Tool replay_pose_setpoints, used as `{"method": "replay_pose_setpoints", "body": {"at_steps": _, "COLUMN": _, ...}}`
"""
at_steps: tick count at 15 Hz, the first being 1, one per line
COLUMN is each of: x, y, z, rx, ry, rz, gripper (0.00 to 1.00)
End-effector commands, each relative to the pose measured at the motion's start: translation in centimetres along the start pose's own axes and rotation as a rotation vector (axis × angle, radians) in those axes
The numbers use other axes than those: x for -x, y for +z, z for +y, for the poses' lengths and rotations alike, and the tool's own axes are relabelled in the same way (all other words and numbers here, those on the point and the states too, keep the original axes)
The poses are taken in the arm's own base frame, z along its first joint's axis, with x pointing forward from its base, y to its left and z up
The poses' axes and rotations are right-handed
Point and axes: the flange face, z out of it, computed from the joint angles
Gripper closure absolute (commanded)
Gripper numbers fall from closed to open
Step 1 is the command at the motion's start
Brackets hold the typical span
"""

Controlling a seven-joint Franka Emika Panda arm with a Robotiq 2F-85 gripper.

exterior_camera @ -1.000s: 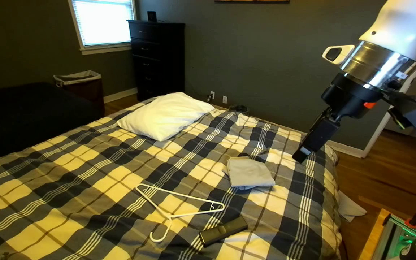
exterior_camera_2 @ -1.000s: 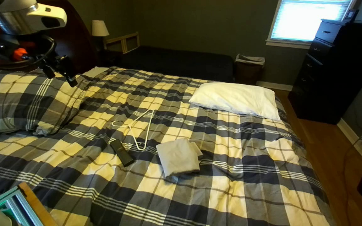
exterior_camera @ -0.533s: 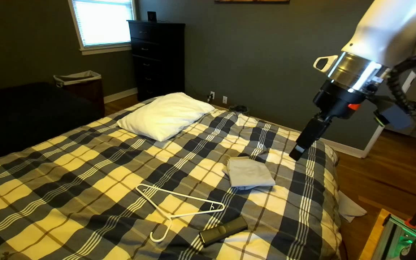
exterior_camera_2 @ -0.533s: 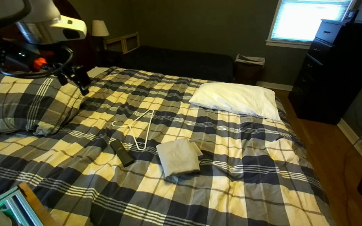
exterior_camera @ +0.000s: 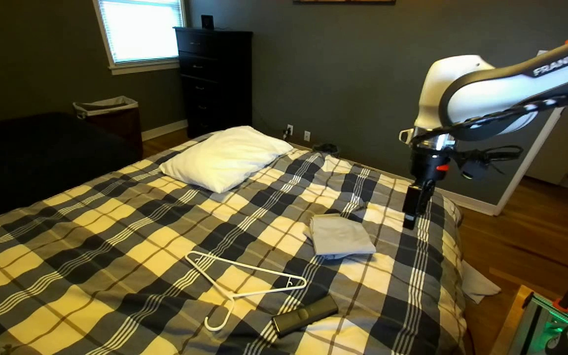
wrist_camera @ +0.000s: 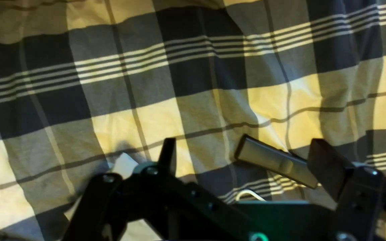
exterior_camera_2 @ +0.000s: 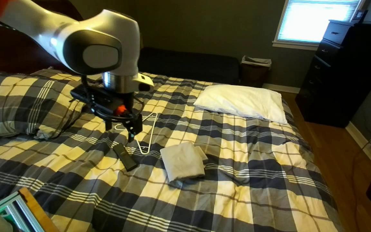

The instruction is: Remove the cloth from on top of the book, then move the book to the left

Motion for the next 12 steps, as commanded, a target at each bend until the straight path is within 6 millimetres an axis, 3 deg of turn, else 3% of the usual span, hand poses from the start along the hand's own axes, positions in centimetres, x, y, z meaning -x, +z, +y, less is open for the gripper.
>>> {"method": "replay_pose_setpoints", "body": {"at_steps": 1, "x": -4.6, "y": 3.1, "z": 4.0, "rx": 0.107, "ry": 0.086, "rz": -0.123, "gripper": 0.00}}
{"method": "replay_pose_setpoints", "body": {"at_steps": 2, "x": -5.8, "y": 3.7, "z": 4.8, "rx": 0.135, "ry": 0.110, "rz": -0.158, "gripper": 0.00}}
{"method": "replay_pose_setpoints", "body": {"at_steps": 3, "x": -2.7, "y": 2.1, "z": 3.6, "rx": 0.082, "ry": 0.069, "rz": -0.094, "gripper": 0.00}}
{"method": "replay_pose_setpoints", "body": {"at_steps": 6, "x": -5.3, "y": 3.8, "z": 4.8, "rx": 0.112, "ry": 0.097, "rz": -0.143, "gripper": 0.00}}
{"method": "replay_pose_setpoints", "body": {"at_steps": 9, "x": -5.9, "y": 4.0, "z": 4.8, "rx": 0.115, "ry": 0.099, "rz": -0.149, "gripper": 0.00}}
{"method": "replay_pose_setpoints", "body": {"at_steps": 12, "x": -9.8, "y": 6.0, "z": 4.3, "rx": 0.259, "ry": 0.240, "rz": -0.187, "gripper": 0.00}}
